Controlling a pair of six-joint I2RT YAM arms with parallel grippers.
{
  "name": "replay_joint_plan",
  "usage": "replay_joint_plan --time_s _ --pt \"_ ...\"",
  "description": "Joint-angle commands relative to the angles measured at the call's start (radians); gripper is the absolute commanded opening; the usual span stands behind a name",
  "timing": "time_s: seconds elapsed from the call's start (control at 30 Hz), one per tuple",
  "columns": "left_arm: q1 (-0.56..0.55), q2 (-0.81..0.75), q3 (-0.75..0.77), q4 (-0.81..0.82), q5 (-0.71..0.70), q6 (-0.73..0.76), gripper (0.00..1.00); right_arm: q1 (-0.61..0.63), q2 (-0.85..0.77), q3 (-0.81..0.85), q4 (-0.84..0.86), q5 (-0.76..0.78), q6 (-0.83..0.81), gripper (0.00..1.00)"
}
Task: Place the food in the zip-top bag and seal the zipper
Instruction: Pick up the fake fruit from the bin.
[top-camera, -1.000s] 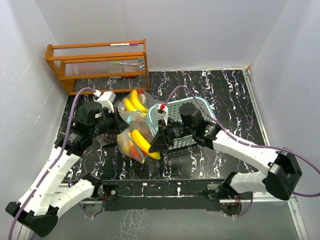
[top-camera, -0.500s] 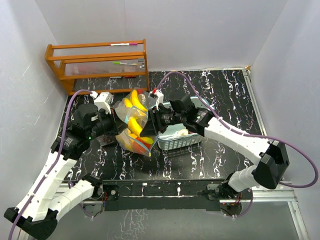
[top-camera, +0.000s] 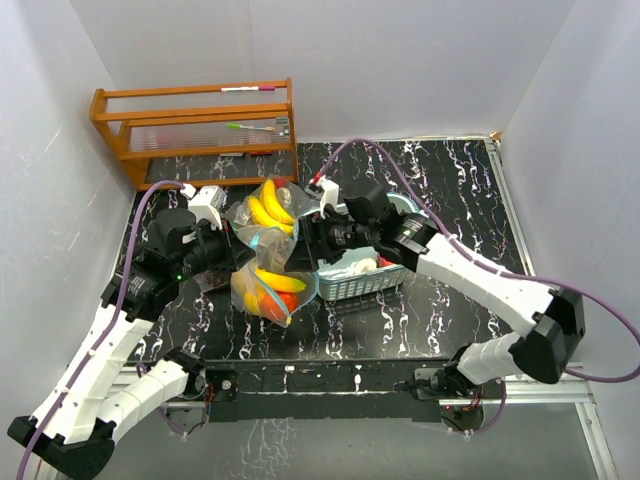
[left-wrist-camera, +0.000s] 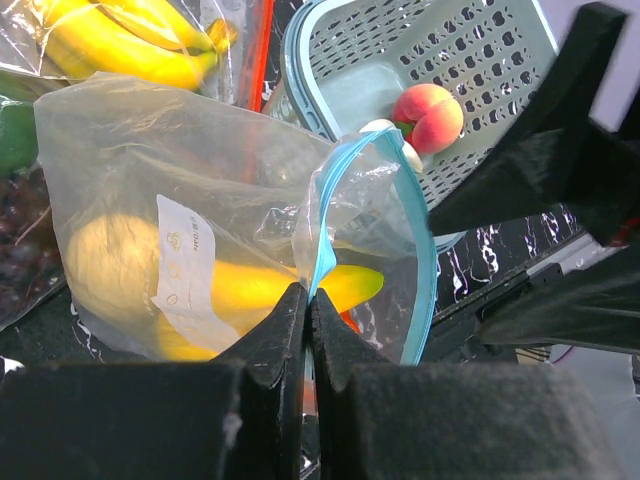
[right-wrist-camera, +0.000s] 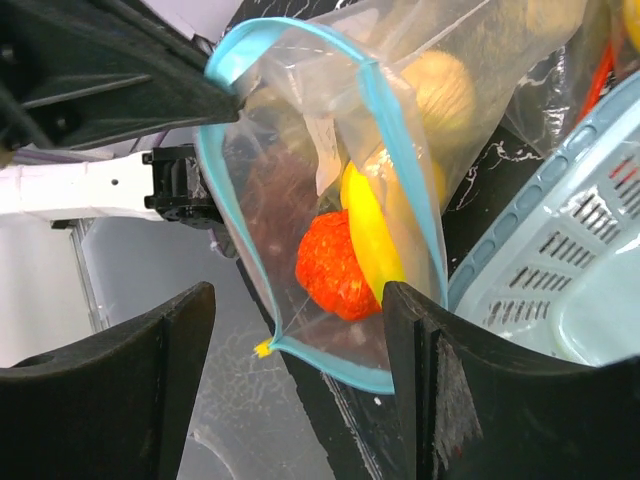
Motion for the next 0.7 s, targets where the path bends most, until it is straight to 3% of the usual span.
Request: replay_joint_plan --time_s 0.0,0.27,0.67 --pt "0.000 -0.009 0.016 0.008 0.019 0.002 0.00 0.003 -0.128 0.075 -0.053 0.144 -0.031 0.70" --pt "0.003 -0.015 0.019 0.011 0.027 0.003 0.00 -0.047 -0.094 0.132 -0.386 0.670 -0.020 0.77" --pt "0.002 -0.040 0.020 0.016 0.057 -0.003 0.00 -0.095 0.127 0.065 -0.509 0.961 -0.034 0.99"
